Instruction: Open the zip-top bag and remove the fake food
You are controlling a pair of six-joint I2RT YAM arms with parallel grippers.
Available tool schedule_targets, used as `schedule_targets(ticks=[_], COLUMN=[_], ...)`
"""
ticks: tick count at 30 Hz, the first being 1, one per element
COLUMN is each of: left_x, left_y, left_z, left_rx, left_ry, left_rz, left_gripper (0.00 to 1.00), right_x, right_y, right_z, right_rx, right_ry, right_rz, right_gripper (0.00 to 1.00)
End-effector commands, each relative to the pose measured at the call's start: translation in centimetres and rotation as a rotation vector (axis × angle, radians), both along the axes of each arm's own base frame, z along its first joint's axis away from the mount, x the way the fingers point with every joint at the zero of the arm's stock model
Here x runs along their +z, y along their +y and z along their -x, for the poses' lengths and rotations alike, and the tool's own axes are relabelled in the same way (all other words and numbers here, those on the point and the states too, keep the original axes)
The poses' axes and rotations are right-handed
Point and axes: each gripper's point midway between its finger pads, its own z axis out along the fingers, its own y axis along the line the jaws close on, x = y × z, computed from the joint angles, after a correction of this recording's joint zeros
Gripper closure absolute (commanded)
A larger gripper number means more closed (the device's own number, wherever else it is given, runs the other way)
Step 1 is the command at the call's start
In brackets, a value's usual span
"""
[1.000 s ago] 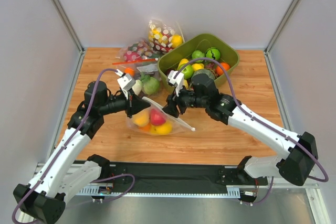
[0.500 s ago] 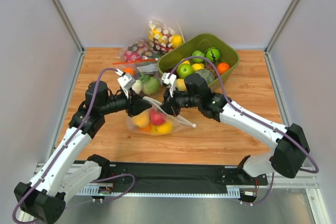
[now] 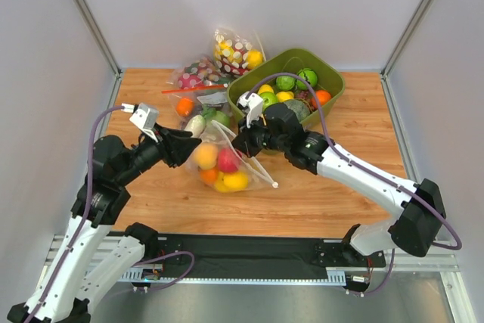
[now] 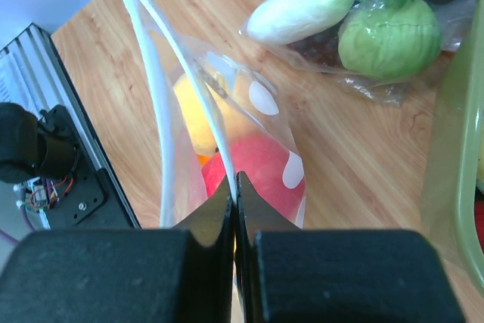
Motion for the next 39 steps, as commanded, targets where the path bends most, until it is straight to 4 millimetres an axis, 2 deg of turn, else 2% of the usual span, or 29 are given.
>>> schedule_targets(ticks=[1, 2, 3, 4, 8, 11, 15, 20, 23, 28, 33, 39], left_x=[-0.8, -1.2, -1.4, -2.6, -4.3, -5.5, -6.1, -7.0, -7.8, -7.7, -6.4, -7.7], left_y=[-1.3, -2.2, -2.5, -2.9, -4.6, -4.3, -4.2, -4.6, -4.2, -4.2, -4.7, -5.2], left_z=[0.5, 1.0, 0.7, 0.5, 0.4, -0.5, -0.9, -1.2, -1.2, -0.7, -0.2, 0.1], left_rx=[-0.02, -0.049, -0.038, -0.033, -0.051, 0.002, 0.022, 0.02, 0.043, 0.026, -0.019, -0.037], left_ry=[0.154, 0.183, 0.189, 0.223, 0.293, 0.323, 0.337, 0.367, 0.386, 0.38, 0.342, 0.381], left_rz=[0.109, 0.13, 0.14, 0.13, 0.114, 0.083, 0.067, 0.056, 0.027, 0.038, 0.077, 0.04], left_gripper=[0.51, 0.51, 0.51, 0.51, 0.5, 0.48, 0.45, 0.43, 0.43, 0.4, 0.37, 0.35], right_x=[3.9, 4.3, 4.3, 4.5, 4.4, 4.6, 4.6, 4.0, 4.1, 3.5, 2.5, 2.5], right_y=[0.1, 0.4, 0.8, 0.9, 1.5, 2.0, 2.3, 3.0, 3.0, 3.0, 3.5, 3.7], right_z=[-0.4, -0.2, 0.4, 0.4, 1.4, 2.4, 3.4, 4.1, 4.3, 4.0, 3.7, 3.3], right_rx=[-0.099, -0.094, -0.082, -0.089, -0.068, -0.047, -0.025, -0.003, 0.002, -0.008, -0.01, -0.022], right_ry=[-0.056, -0.066, -0.07, -0.069, -0.066, -0.065, -0.066, -0.058, -0.061, -0.062, -0.045, -0.056], right_rz=[-0.05, -0.052, -0.05, -0.053, -0.054, -0.061, -0.066, -0.057, -0.059, -0.037, -0.02, -0.018], right_gripper=[1.0, 1.0, 1.0, 1.0, 1.0, 1.0, 1.0, 1.0, 1.0, 1.0, 1.0, 1.0])
